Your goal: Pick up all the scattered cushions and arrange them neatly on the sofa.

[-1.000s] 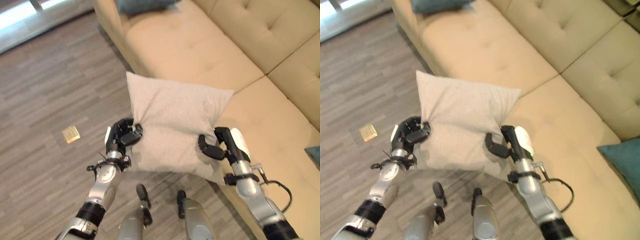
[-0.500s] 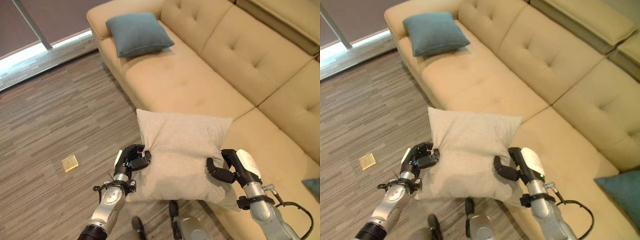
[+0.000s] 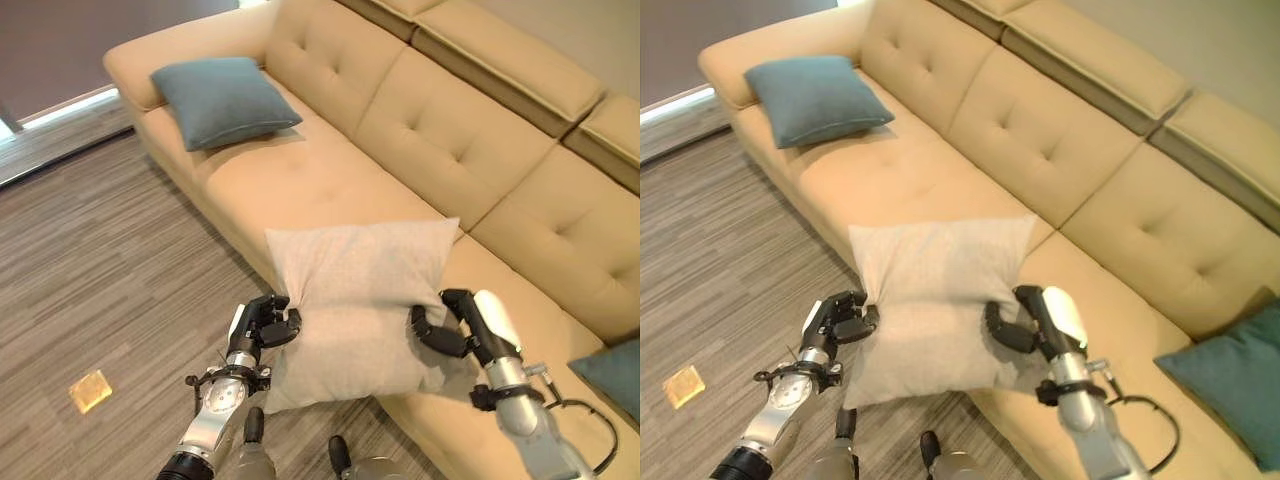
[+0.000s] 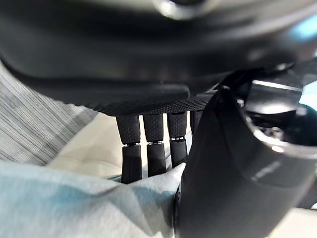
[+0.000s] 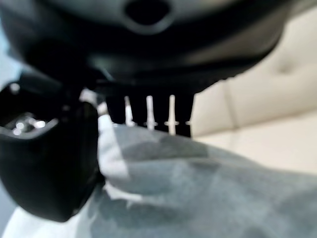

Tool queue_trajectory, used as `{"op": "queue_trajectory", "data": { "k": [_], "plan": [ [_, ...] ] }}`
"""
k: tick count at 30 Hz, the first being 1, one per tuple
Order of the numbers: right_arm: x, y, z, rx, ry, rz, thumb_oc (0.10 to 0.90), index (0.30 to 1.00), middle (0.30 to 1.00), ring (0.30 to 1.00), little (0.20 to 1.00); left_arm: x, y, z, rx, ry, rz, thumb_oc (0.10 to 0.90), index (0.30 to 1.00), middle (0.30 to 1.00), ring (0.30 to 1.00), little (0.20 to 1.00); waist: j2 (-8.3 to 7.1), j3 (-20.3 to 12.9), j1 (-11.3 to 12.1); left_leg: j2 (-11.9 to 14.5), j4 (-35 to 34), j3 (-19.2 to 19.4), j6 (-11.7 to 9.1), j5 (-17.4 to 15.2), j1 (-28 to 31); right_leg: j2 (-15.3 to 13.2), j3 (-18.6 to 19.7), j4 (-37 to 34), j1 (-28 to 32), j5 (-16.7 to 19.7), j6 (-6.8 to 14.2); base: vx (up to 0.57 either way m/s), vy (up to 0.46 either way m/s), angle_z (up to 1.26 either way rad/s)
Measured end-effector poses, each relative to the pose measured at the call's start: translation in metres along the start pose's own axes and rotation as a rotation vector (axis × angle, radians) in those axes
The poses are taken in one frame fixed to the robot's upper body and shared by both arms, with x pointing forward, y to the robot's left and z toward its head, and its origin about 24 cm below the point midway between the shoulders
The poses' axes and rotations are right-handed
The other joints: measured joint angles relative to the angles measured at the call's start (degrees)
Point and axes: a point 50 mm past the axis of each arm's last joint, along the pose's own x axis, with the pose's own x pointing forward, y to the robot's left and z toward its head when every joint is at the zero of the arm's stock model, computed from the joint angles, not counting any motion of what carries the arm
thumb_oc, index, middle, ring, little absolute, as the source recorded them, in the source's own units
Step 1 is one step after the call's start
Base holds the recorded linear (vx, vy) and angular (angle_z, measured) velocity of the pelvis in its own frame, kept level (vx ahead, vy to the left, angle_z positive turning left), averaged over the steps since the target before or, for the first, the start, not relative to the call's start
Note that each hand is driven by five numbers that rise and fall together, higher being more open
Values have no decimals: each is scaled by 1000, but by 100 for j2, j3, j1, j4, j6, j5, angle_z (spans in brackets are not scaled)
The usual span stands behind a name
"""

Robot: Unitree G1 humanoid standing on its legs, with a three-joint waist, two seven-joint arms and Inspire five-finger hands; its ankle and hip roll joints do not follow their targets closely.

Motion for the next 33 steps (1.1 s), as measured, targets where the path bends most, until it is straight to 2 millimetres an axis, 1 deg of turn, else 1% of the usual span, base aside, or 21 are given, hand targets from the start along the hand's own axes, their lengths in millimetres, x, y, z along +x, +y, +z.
{"op": "queue_trajectory", "data": {
  "k": [4, 5, 7, 9, 10, 12, 16, 19, 20, 21, 22, 24, 25, 26, 27, 28, 29, 30, 31, 32, 33],
  "plan": [
    [-8, 19, 1, 74, 41, 31, 400, 300, 300, 300, 300, -1, 9, 0, 45, 1, 19, 400, 300, 300, 300, 300, 86, 18, -38, -295, -234, 534, 334, -84, 426, -375, 103, 246, -59, 54, 337, 63, 293, -66],
    [-6, 21, 3, 81, 35, 38, 400, 300, 300, 300, 300, -1, 13, 0, 55, 2, 27, 400, 300, 300, 300, 300, 145, 50, 104, -237, -360, 847, 436, -64, 586, -364, 103, 695, -321, 38, 436, 41, 259, -107],
    [-4, 21, 4, 85, 34, 33, 400, 300, 300, 300, 300, -2, 14, 0, 58, 4, 27, 400, 300, 300, 300, 300, 293, 142, 152, -249, -483, 1157, 549, -139, 901, -475, -494, 1248, -511, 104, 486, 76, 222, -101],
    [-5, 21, 3, 86, 39, 35, 400, 300, 300, 300, 300, -2, 13, 0, 57, 1, 28, 400, 300, 300, 300, 300, 395, 155, 175, -266, -532, 1388, 729, -286, 1046, -685, -1254, 1390, -654, 187, 380, 153, 123, -69],
    [-6, 22, 4, 87, 38, 37, 400, 300, 300, 300, 300, -2, 14, 0, 63, -1, 31, 400, 300, 300, 300, 300, 433, 152, 239, -263, -667, 1507, 725, -278, 1129, -849, -1623, 1391, -735, 186, 353, 203, 36, -66],
    [-6, 23, 3, 89, 39, 42, 400, 300, 300, 300, 300, -2, 14, 1, 82, -7, 27, 400, 300, 300, 300, 300, 484, 157, 231, -221, -777, 1584, 725, -265, 1150, -810, -1662, 1106, -892, 161, 395, 230, 24, -50],
    [-7, 26, 3, 141, 58, 48, 400, 300, 300, 300, 300, -2, 14, -1, 87, 9, 25, 400, 300, 300, 300, 300, 499, 166, 41, -28, -776, 1616, 652, -355, 1164, -404, -1783, 580, -1468, 347, 281, 240, -21, -11],
    [-9, 26, -1, 148, 72, 55, 400, 300, 300, 300, 300, -4, 11, -6, 100, 25, 17, 400, 300, 300, 300, 300, 403, 137, -89, 21, -798, 1596, 333, -550, 1453, -436, -2433, -252, -1603, 901, 285, 344, -153, 17],
    [-12, 25, -5, 133, 84, 63, 400, 300, 300, 300, 300, -5, 7, -8, 107, 30, 8, 400, 300, 300, 300, 300, 398, 123, -92, 46, -775, 1499, 164, -653, 1588, -423, -2397, -208, -1503, 1223, 108, 375, -223, 46],
    [-13, 20, -10, 103, 94, 70, 400, 300, 300, 300, 300, -5, 1, -9, 91, 30, -1, 400, 300, 300, 300, 300, 555, 73, -130, 253, -724, 1396, 105, -781, 1653, -234, -2399, -123, -1412, 1355, -8, 253, -181, 50],
    [-13, 17, -12, 84, 97, 73, 400, 300, 300, 300, 300, -3, -2, -7, 88, 23, -8, 400, 300, 300, 300, 300, 604, 55, -131, 372, -269, 1391, 6, -830, 1550, -105, -2416, -135, -1323, 1233, -109, 218, -259, 36],
    [-10, 13, -12, 66, 86, 76, 400, 300, 300, 300, 300, -2, -3, -6, 82, 20, -9, 400, 300, 300, 300, 300, 463, 59, 12, 665, 1577, 1379, -343, -1029, 976, 65, -2409, -169, -1005, 1087, -446, 199, -213, 2],
    [-5, 9, -9, 61, 67, 61, 400, 300, 300, 300, 300, -2, -4, -6, 77, 18, -9, 400, 300, 300, 300, 300, 409, 70, 40, 879, 3177, 1240, -462, -1003, 329, 160, -2411, -153, -863, 1048, -602, 197, -75, -53],
    [5, 5, -2, 66, 31, 33, 400, 300, 300, 300, 300, -2, -4, -7, 63, 21, 5, 400, 300, 300, 300, 300, 359, 85, 224, 942, 4471, 1065, -377, -1057, -284, 368, -2214, -170, -632, 861, -696, 283, -62, -61],
    [7, 4, 0, 70, 24, 26, 400, 300, 300, 300, 300, -2, -4, -6, 62, 20, 7, 400, 300, 300, 300, 300, 328, 78, 209, 916, 4704, 1081, -329, -1078, -379, 384, -2247, -205, -577, 895, -669, 145, 13, -65],
    [9, 3, 3, 77, 11, 15, 400, 300, 300, 300, 300, -2, -3, -5, 63, 18, 11, 400, 300, 300, 300, 300, 219, 76, 229, 820, 4766, 1117, -261, -1103, -615, 411, -2151, -282, -426, 784, -488, 149, 30, -23],
    [9, 3, 3, 77, 10, 6, 400, 300, 300, 300, 300, -1, -5, -4, 56, 13, 12, 400, 300, 300, 300, 300, 184, 76, 213, 796, 4334, 1220, -192, -1145, -667, 423, -2179, -149, -384, 648, 174, 227, 105, -17],
    [9, 3, 3, 77, 10, 8, 400, 300, 300, 300, 300, -1, -5, -4, 54, 11, 21, 400, 300, 300, 300, 300, 63, 54, 209, 849, 3816, 1220, -223, -1125, -727, 499, -2222, 58, -332, 550, -29, 296, 186, -19],
    [9, 4, 4, 84, 11, 7, 400, 300, 300, 300, 300, 0, -5, -4, 57, 9, 24, 400, 300, 300, 300, 300, -30, 58, 221, 838, 3485, 1204, -237, -1098, -763, 592, -2107, -35, -199, 486, 37, 301, 227, -27],
    [9, 6, 5, 96, 12, 5, 400, 300, 300, 300, 300, 0, -4, -3, 64, 8, 26, 400, 300, 300, 300, 300, -88, 30, 259, 758, 2963, 1116, -196, -1090, -758, 602, -1922, -12, -186, 221, 960, 210, 205, -47],
    [12, 7, 7, 98, 3, 6, 400, 300, 300, 300, 300, 0, -3, -2, 59, 5, 38, 400, 300, 300, 300, 300, -21, 95, 318, 861, 2313, 792, -359, -1115, -677, 538, -1966, 576, -385, -62, 993, 209, 192, -94]
  ]
}}
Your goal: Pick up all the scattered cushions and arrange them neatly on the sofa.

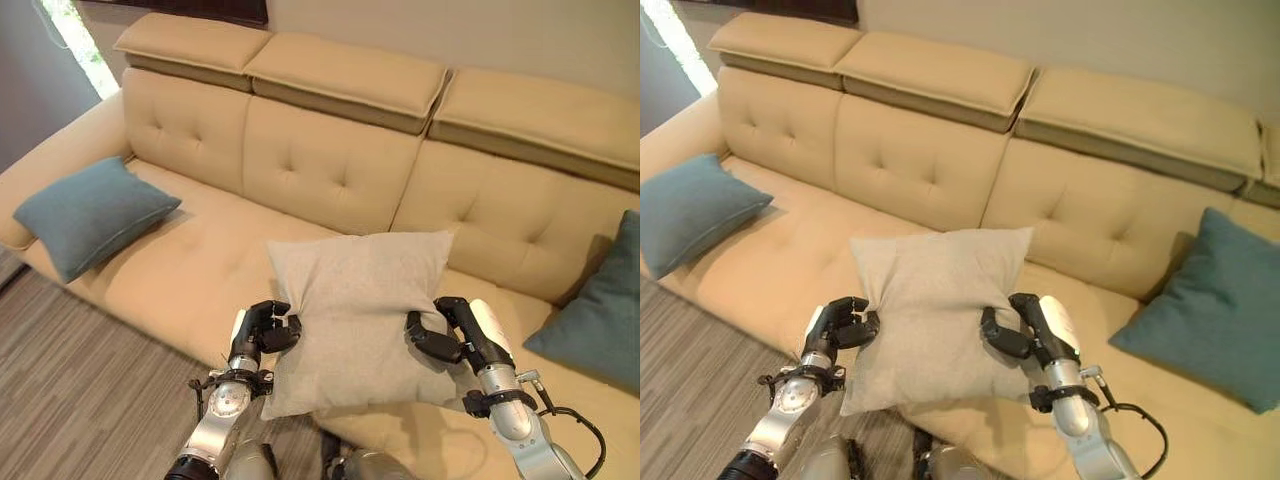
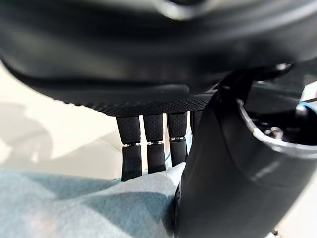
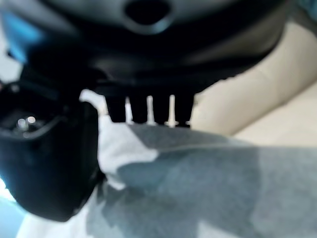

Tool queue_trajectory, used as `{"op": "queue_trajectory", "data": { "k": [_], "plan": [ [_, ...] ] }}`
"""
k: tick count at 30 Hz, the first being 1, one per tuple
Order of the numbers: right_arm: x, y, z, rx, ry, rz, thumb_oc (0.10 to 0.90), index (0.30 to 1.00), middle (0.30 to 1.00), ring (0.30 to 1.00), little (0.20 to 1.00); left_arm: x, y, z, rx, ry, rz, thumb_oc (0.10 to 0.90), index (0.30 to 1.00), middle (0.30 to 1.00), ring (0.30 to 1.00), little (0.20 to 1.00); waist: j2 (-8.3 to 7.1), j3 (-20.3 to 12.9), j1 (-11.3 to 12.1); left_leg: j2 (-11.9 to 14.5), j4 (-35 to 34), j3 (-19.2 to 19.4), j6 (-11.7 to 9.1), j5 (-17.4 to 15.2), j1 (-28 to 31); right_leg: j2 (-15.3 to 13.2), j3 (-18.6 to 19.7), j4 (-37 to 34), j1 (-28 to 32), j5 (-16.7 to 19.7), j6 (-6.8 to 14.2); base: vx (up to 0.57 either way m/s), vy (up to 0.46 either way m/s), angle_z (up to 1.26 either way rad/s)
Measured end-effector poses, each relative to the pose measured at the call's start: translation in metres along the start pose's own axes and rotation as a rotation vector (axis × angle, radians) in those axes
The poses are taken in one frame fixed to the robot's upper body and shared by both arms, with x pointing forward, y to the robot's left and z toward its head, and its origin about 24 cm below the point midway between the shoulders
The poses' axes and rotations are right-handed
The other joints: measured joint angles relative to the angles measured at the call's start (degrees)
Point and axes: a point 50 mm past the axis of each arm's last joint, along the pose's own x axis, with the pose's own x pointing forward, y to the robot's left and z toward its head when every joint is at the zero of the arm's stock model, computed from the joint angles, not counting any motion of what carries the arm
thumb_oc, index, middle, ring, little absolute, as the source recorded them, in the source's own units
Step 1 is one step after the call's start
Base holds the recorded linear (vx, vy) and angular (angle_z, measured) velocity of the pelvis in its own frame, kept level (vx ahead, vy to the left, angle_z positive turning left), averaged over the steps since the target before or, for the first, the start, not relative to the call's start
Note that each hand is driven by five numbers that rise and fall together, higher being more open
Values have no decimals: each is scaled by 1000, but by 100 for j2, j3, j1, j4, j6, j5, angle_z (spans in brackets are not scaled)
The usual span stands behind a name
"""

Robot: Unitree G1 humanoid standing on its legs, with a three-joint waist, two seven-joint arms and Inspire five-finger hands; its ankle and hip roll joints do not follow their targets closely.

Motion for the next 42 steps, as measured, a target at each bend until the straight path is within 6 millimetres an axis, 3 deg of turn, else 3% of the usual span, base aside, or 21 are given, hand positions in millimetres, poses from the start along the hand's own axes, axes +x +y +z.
{"op": "queue_trajectory", "data": {
  "k": [1, 3, 6, 8, 9, 10, 11, 12, 13, 14, 15, 16, 22, 26, 29, 31, 33, 35, 38, 40, 42],
  "plan": [
    [1, -1, 2, -20, -21, 21, 400, 300, 300, 300, 300, -3, 2, -3, -22, 10, 23, 400, 300, 300, 300, 300, -3, -71, 169, 55, -1184, -480, -199, 222, 349, -153, 213, 293, -111, -29, -1413, 208, 228, -89],
    [2, 0, -1, -33, -11, 41, 400, 300, 300, 300, 300, -2, 3, -9, -32, 40, 38, 400, 300, 300, 300, 300, 147, -111, 102, 212, -2175, -1079, -220, 356, 460, 197, 500, -18, 239, -29, -1855, 210, 219, -54],
    [-12, 7, -11, -12, 42, 63, 400, 300, 300, 300, 300, -5, 1, -15, -22, 63, 22, 400, 300, 300, 300, 300, 125, -118, 72, 75, -2210, -796, -127, 418, 988, 254, 656, -463, 710, -10, -1842, 193, 239, -34],
    [-16, 6, -15, -14, 62, 61, 400, 300, 300, 300, 300, -5, -3, -14, -16, 61, 5, 400, 300, 300, 300, 300, 181, -132, 12, -333, -2668, -737, 554, 1167, 1387, 221, 658, -433, 774, -58, -1732, 93, 159, -19],
    [-16, 8, -15, -2, 66, 61, 400, 300, 300, 300, 300, -4, -4, -14, -13, 62, 3, 400, 300, 300, 300, 300, 209, -103, -51, -242, -2864, -486, 701, 1332, 1588, 253, 658, -86, 670, -181, -1480, 82, 251, -47],
    [-14, 15, -8, 33, 48, 62, 400, 300, 300, 300, 300, -3, 1, -14, -3, 61, 19, 400, 300, 300, 300, 300, 266, -85, -45, -123, -3046, -485, 661, 1416, 1683, 180, 719, 307, 307, -596, -1350, 48, 191, -61],
    [-11, 14, -3, 29, 15, 69, 400, 300, 300, 300, 300, -1, 4, -12, -8, 54, 39, 400, 300, 300, 300, 300, 226, -103, -58, -166, -3037, -476, 660, 1416, 1654, 95, 932, -286, 474, -572, -1385, 37, 256, -66],
    [-11, 10, 3, 20, -20, 72, 400, 300, 300, 300, 300, 3, 5, -8, -6, 47, 44, 400, 300, 300, 300, 300, 171, -133, -57, -348, -2980, -431, 588, 1370, 1562, -120, 907, -1453, 972, 325, -1318, 11, 207, -44],
    [-7, 10, 4, 24, -19, 65, 400, 300, 300, 300, 300, 7, 7, -6, -3, 44, 48, 400, 300, 300, 300, 300, 94, -36, -100, -502, -2326, -260, 275, 1041, 1226, -265, 973, -1794, 1169, 652, -1386, 11, 208, -27],
    [-8, 11, 2, 27, -2, 63, 400, 300, 300, 300, 300, 9, 7, -4, -4, 40, 49, 400, 300, 300, 300, 300, 80, -24, -103, -553, -1989, -193, 342, 783, 1103, -325, 987, -1765, 1206, 651, -1382, -7, 130, -28],
    [-10, 11, -2, 21, 26, 68, 400, 300, 300, 300, 300, 6, 3, -8, -3, 55, 38, 400, 300, 300, 300, 300, 77, -20, -86, -580, -2152, -155, 484, 745, 1148, -348, 1000, -1673, 1281, 625, -1341, -25, 191, -25],
    [-16, 11, -7, 11, 47, 77, 400, 300, 300, 300, 300, 1, 1, -16, -2, 80, 27, 400, 300, 300, 300, 300, 159, -66, -129, -520, -2266, -54, 726, 1209, 1225, -286, 1034, -1518, 1389, 537, -1216, -24, 190, -26],
    [-14, 9, -7, 8, 48, 55, 400, 300, 300, 300, 300, -2, -2, -22, 3, 108, -3, 400, 300, 300, 300, 300, 216, -119, -209, -702, -2833, 241, 576, 1184, 1462, -586, 1320, -1118, 993, 306, -913, -91, 198, -21],
    [-11, 24, -4, 38, 64, 56, 400, 300, 300, 300, 300, 1, 8, -18, 8, 108, 9, 400, 300, 300, 300, 300, 368, -28, -68, -834, -2850, 553, 792, 1276, 1435, -833, 637, -248, 440, 222, -782, -227, 105, -30],
    [-11, 28, -3, 32, 60, 84, 400, 300, 300, 300, 300, -2, 12, -17, -40, 104, 36, 400, 300, 300, 300, 300, 602, 39, 136, -818, -2787, 556, 895, 1298, 1415, -970, 447, 1113, 482, -380, -564, -170, -100, -5],
    [-12, 32, -1, 35, 49, 102, 400, 300, 300, 300, 300, -8, 17, -20, -56, 107, 45, 400, 300, 300, 300, 300, 507, -14, 395, -860, -2712, 637, 796, 1355, 1361, -984, 478, 753, 775, -540, -639, -220, -182, -26],
    [-5, 31, 6, 33, 16, 105, 400, 300, 300, 300, 300, -7, 23, -20, -69, 111, 74, 400, 300, 300, 300, 300, 481, -1, 496, -869, -2399, 543, 684, 1410, 954, -802, 428, -299, 1045, -673, -1007, -143, -80, 15],
    [-6, 30, 3, 24, 24, 108, 400, 300, 300, 300, 300, -15, 18, -31, -80, 152, 68, 400, 300, 300, 300, 300, 575, -30, 554, -677, -2217, 386, 538, 1561, 776, -553, 346, -136, 906, -585, -1088, -341, -75, 25],
    [-4, 28, 3, 27, 23, 103, 400, 300, 300, 300, 300, -17, 15, -37, -70, 185, 53, 400, 300, 300, 300, 300, 341, 13, 597, -593, -1620, -35, 256, 1728, 329, -557, 347, 320, 535, -683, -1355, -247, 66, 8],
    [-4, 26, 3, 24, 22, 104, 400, 300, 300, 300, 300, -19, 13, -42, -76, 211, 46, 400, 300, 300, 300, 300, 177, 56, 558, -584, -669, -222, 496, 857, 179, -706, 401, 401, 545, -619, -1411, -140, 185, -23],
    [-4, 21, 1, 13, 23, 99, 400, 300, 300, 300, 300, -15, 10, -38, -91, 198, 42, 400, 300, 300, 300, 300, 101, 42, 321, -418, -192, -282, 418, 422, 268, -800, 355, 312, 544, -504, -1353, -6, 262, 0]
  ]
}}
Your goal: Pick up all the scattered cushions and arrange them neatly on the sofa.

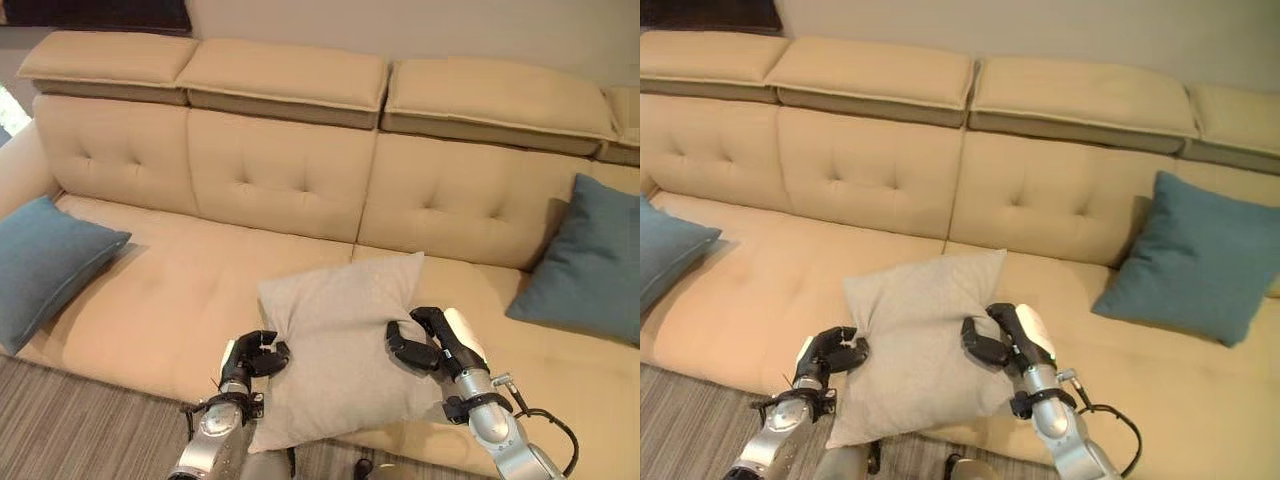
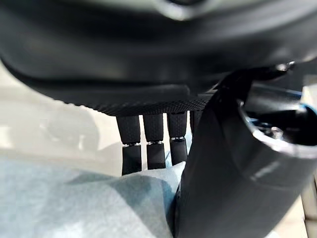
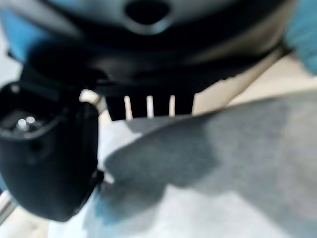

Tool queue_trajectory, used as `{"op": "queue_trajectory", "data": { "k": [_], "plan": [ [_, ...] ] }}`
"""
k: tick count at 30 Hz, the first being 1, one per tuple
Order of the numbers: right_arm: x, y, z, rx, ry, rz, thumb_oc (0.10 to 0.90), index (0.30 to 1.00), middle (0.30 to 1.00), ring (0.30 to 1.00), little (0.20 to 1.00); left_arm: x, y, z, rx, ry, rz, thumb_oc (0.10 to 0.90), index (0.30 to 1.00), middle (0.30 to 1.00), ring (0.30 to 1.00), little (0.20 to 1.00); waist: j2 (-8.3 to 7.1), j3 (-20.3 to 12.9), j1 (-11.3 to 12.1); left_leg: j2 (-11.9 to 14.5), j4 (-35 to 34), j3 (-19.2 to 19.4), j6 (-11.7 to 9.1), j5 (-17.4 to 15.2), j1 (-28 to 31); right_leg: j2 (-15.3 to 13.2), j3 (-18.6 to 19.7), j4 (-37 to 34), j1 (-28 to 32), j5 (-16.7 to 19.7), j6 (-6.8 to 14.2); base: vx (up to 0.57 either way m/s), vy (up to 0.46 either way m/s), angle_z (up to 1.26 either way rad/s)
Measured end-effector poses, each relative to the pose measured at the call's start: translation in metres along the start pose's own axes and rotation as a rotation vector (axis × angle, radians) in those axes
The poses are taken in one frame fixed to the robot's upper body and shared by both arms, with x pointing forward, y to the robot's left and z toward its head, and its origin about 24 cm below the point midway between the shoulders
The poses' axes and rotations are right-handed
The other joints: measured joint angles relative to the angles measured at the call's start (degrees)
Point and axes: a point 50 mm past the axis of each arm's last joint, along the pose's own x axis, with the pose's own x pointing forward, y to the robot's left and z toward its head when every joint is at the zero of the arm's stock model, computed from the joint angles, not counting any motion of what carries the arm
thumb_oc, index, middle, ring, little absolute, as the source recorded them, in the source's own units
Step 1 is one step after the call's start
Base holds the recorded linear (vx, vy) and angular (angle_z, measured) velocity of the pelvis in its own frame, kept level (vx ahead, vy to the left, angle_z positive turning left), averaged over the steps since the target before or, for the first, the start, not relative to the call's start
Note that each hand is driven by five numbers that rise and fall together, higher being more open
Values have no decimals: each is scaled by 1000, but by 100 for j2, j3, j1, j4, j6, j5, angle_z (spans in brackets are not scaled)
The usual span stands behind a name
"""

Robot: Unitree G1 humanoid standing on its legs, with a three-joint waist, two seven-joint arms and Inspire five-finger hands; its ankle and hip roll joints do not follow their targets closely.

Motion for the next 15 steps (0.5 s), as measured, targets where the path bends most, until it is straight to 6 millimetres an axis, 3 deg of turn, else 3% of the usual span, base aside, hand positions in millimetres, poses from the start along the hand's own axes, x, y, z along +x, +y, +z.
{"op": "queue_trajectory", "data": {
  "k": [1, 3, 5, 9, 15],
  "plan": [
    [0, -3, -1, 3, 5, -6, 400, 300, 300, 300, 300, 1, -2, 3, -8, -10, -6, 400, 300, 300, 300, 300, -10, -4, -127, 122, -146, 26, -68, -57, 192, -7, -5, -18, 0, 6, 31, 56, 191, 13],
    [-4, -9, -8, 4, 33, -30, 400, 300, 300, 300, 300, 3, -12, 5, -12, -17, -34, 400, 300, 300, 300, 300, 149, -93, -296, 306, -908, 79, -184, -107, 772, 55, 5, -73, -8, 43, 187, 16, 247, 12],
    [-4, -12, -9, 34, 47, -62, 400, 300, 300, 300, 300, 8, -18, 14, -10, -40, -45, 400, 300, 300, 300, 300, 105, -123, -389, 121, -1437, 140, -371, -50, 922, -160, 9, -120, -94, 173, 404, -8, 336, 9],
    [-3, -8, -7, 61, 47, -64, 400, 300, 300, 300, 300, 12, -13, 24, 34, -77, -41, 400, 300, 300, 300, 300, 75, -164, -372, -255, -1703, 324, -170, 50, 1113, -531, 108, -466, 27, 440, 643, 16, 204, -9],
    [-2, 9, 2, 93, 24, -13, 400, 300, 300, 300, 300, 15, 9, 32, 160, -114, -1, 400, 300, 300, 300, 300, 145, -212, -297, -414, -2104, 667, 6, 187, 1340, -669, 330, -968, 120, 848, 778, 48, 94, -28]
  ]
}}
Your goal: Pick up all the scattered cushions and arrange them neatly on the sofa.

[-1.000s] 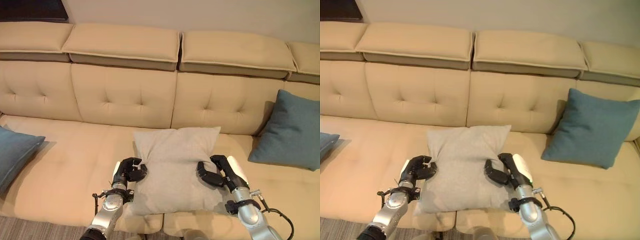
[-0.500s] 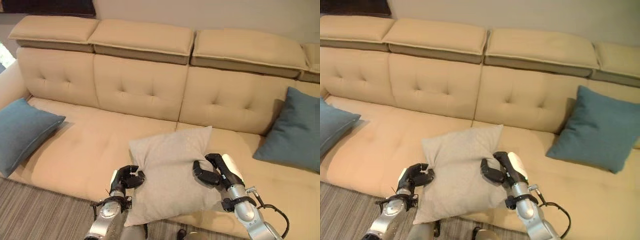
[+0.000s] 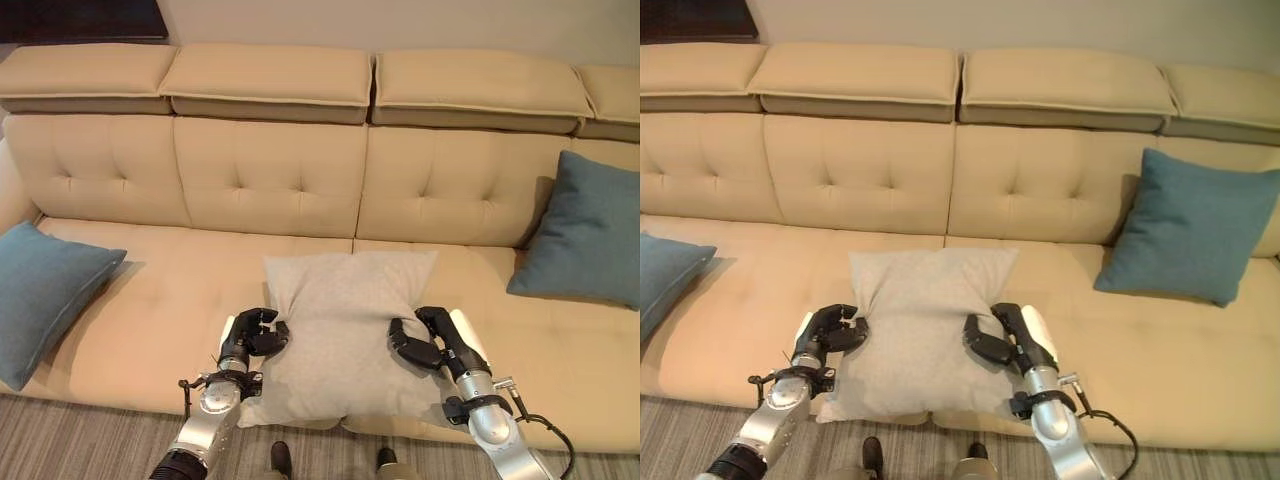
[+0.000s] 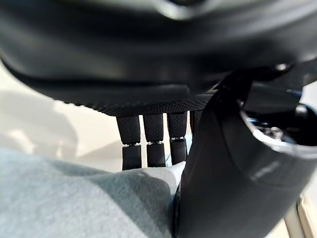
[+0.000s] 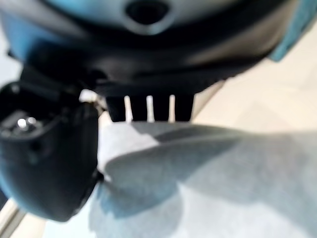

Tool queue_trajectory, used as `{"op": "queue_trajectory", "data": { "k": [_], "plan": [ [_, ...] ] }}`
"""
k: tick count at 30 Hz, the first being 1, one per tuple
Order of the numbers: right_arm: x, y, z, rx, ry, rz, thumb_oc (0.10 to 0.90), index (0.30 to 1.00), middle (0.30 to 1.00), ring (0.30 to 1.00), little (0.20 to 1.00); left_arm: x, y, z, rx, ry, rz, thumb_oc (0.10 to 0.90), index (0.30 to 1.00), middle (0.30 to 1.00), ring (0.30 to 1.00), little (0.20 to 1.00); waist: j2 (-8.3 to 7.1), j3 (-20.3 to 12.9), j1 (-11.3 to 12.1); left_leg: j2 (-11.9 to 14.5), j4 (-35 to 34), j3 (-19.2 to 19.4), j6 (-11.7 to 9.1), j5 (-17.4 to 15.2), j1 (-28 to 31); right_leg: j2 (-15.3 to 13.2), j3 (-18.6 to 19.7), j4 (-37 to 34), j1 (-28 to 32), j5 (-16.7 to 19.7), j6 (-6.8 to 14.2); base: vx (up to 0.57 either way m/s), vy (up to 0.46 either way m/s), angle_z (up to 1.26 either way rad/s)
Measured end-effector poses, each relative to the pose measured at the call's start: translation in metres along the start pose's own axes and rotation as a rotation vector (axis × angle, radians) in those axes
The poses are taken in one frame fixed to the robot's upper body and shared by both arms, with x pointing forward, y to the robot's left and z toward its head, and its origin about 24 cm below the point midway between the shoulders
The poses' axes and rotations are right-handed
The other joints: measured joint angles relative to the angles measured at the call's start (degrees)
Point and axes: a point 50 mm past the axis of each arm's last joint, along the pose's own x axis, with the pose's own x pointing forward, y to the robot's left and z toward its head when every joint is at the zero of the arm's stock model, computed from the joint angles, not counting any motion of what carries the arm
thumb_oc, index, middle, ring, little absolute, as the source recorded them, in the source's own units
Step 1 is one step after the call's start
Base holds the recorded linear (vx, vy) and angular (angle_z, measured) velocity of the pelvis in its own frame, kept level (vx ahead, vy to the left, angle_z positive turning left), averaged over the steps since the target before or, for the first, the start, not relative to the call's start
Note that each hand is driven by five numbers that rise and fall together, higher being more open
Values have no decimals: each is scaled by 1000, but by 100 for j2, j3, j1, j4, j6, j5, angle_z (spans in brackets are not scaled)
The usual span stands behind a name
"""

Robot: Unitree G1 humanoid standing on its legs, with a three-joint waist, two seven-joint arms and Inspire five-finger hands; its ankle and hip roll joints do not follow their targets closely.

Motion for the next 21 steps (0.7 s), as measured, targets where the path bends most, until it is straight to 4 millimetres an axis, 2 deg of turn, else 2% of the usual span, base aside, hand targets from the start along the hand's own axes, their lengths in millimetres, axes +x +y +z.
{"op": "queue_trajectory", "data": {
  "k": [4, 10, 14, 16, 18, 19, 21],
  "plan": [
    [1, -1, 0, -1, -2, -2, 400, 300, 300, 300, 300, 5, 1, 9, 66, -43, -1, 400, 300, 300, 300, 300, -13, -83, -18, -22, -392, 47, -4, 205, 162, 10, -8, -307, 97, 113, 39, 87, 5, -5],
    [3, -11, -2, -19, 0, -26, 400, 300, 300, 300, 300, 7, -4, 24, 134, -113, -27, 400, 300, 300, 300, 300, 70, -209, -91, 60, -751, 39, -62, 421, 162, 131, -27, -684, 113, 262, 30, 40, -54, -1],
    [11, -16, 1, -11, -11, -36, 400, 300, 300, 300, 300, 14, -6, 39, 181, -162, -33, 400, 300, 300, 300, 300, 109, -233, -83, 104, -774, 19, -72, 504, -119, 194, -48, -933, -39, 428, -2, -108, -66, 2],
    [26, -19, 7, -29, -34, -27, 400, 300, 300, 300, 300, 23, -5, 52, 255, -189, -33, 400, 300, 300, 300, 300, 135, -294, -91, 140, -756, -40, -64, 567, -454, 239, -54, -943, -343, 504, -11, -177, -65, 5],
    [68, -33, 24, -121, -80, -43, 400, 300, 300, 300, 300, 47, -2, 91, 405, -264, 7, 400, 300, 300, 300, 300, 154, -296, -77, 181, -766, -69, -41, 785, -972, 292, -79, -1025, -817, 706, -21, -346, -121, 5],
    [88, -43, 40, -187, -112, -52, 400, 300, 300, 300, 300, 60, -5, 115, 472, -300, 29, 400, 300, 300, 300, 300, 180, -288, -47, 204, -769, -71, -45, 874, -1216, 312, -65, -1043, -1049, 794, -23, -263, -90, -1],
    [132, -75, 96, -332, -220, -148, 400, 300, 300, 300, 300, 81, 0, 185, 616, -428, 178, 400, 300, 300, 300, 300, 252, -259, 18, 237, -779, -100, -50, 1052, -1817, 350, -49, -1118, -1628, 1034, -15, -62, -29, -7]
  ]
}}
